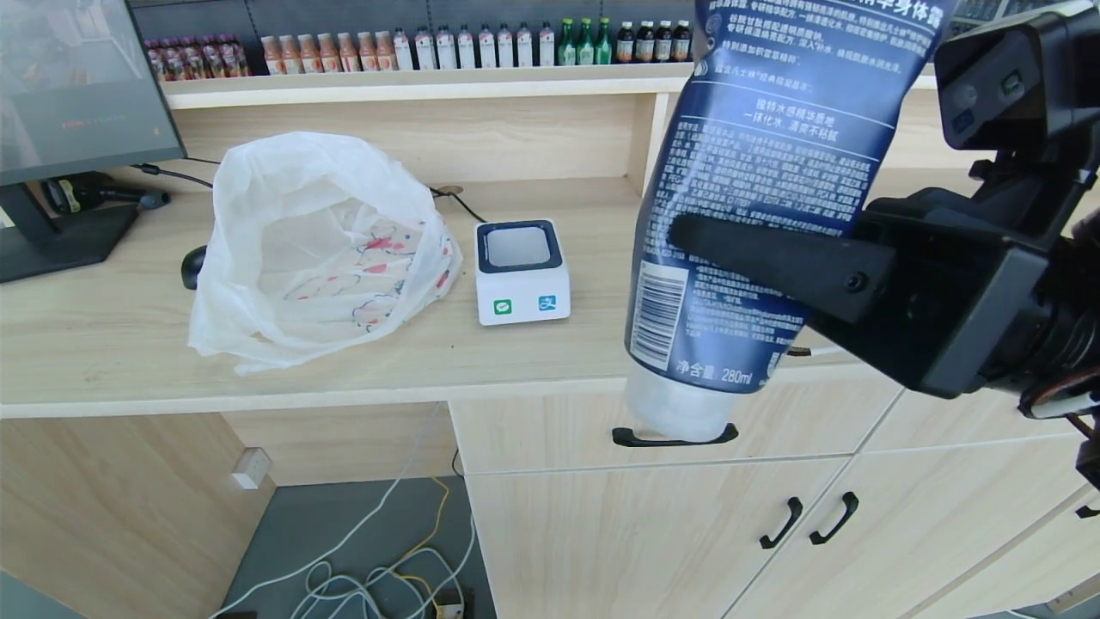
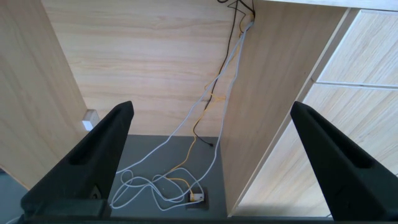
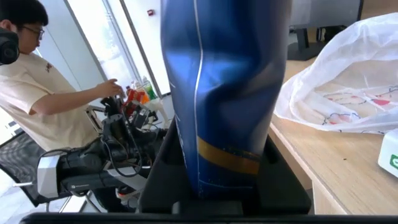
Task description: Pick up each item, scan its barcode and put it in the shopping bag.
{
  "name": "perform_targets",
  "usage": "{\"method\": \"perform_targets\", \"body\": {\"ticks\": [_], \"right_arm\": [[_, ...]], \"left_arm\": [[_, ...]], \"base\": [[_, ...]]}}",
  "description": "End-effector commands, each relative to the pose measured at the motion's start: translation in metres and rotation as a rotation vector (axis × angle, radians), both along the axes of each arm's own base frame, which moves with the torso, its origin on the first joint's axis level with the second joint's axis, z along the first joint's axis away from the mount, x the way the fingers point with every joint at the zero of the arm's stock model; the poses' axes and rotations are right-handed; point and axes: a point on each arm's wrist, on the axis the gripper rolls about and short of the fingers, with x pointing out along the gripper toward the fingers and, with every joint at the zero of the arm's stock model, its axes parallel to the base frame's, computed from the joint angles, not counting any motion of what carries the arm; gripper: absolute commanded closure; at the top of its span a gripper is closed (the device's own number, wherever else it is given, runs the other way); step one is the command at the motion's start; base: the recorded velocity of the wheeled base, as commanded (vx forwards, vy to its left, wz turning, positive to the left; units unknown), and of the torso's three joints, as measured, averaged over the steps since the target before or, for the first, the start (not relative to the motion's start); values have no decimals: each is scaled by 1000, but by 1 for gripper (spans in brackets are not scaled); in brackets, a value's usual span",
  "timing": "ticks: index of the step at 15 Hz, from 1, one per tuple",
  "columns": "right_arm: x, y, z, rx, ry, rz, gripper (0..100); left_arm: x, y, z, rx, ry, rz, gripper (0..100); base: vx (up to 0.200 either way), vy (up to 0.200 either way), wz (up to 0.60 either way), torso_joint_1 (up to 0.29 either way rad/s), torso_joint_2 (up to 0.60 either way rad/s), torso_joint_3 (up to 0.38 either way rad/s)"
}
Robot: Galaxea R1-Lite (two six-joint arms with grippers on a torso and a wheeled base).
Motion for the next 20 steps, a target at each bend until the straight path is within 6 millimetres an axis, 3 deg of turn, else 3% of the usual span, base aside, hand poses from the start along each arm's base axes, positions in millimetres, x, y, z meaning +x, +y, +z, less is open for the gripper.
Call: {"method": "perform_targets", "body": {"ticks": [1,13,20], "right_arm": [[-2,0,1,-2,-7,13,100],[-6,4,-4,-13,-16,32,100],[-8,2,-29,-69,-70,-32,100]], "left_arm": [[0,0,0,-1,0,1,0],[0,0,0,-1,0,1,0],[0,0,0,-1,0,1,0]], "base": [[0,0,0,0,0,0],[0,0,0,0,0,0],[0,0,0,0,0,0]]}}
